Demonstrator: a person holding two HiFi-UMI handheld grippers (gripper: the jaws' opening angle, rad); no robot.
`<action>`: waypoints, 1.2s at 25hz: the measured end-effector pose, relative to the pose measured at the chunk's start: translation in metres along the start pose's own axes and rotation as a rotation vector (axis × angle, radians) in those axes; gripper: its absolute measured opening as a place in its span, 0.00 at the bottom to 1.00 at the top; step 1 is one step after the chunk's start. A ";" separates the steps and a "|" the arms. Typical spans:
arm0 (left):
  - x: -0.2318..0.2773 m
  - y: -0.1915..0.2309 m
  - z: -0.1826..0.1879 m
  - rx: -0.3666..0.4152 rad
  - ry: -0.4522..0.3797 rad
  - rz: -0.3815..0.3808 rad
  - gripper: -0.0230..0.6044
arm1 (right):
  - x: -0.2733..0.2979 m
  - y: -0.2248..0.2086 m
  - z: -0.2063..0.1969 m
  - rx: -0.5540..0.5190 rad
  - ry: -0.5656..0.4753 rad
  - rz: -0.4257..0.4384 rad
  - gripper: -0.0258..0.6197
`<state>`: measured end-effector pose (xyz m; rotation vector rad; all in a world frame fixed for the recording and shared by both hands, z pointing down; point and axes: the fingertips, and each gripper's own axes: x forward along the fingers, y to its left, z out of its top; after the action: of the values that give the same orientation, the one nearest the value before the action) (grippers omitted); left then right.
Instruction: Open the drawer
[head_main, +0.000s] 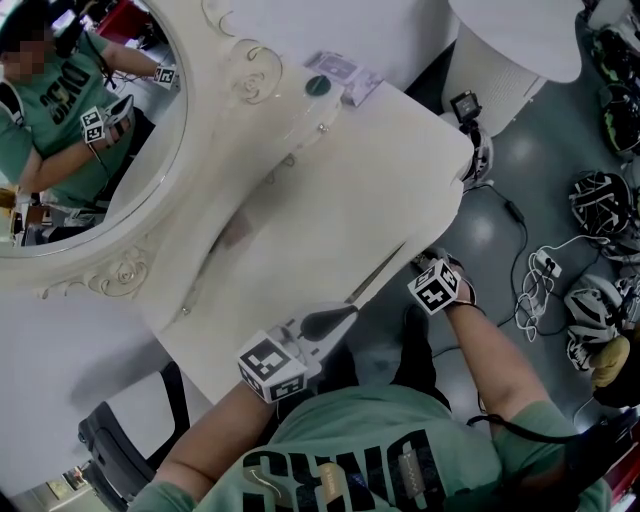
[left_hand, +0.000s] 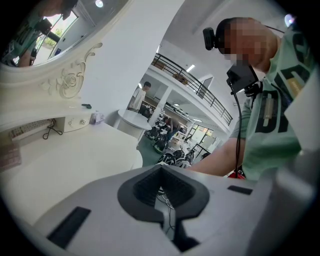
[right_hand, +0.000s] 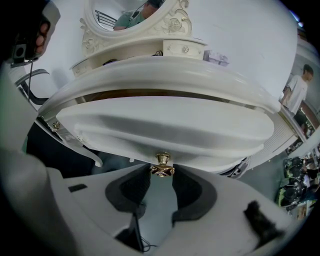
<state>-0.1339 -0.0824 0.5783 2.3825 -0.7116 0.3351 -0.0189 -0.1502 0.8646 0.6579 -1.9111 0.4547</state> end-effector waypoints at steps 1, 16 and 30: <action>0.000 -0.001 0.000 0.002 0.001 -0.001 0.05 | -0.001 0.000 -0.001 0.000 0.000 -0.001 0.26; 0.005 -0.016 -0.004 0.017 0.003 -0.016 0.05 | -0.011 0.002 -0.021 0.011 -0.001 -0.010 0.26; 0.006 -0.032 -0.009 0.034 0.008 -0.025 0.05 | -0.022 0.003 -0.046 0.020 0.006 -0.023 0.26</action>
<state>-0.1113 -0.0582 0.5722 2.4182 -0.6773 0.3490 0.0192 -0.1159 0.8635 0.6895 -1.8940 0.4610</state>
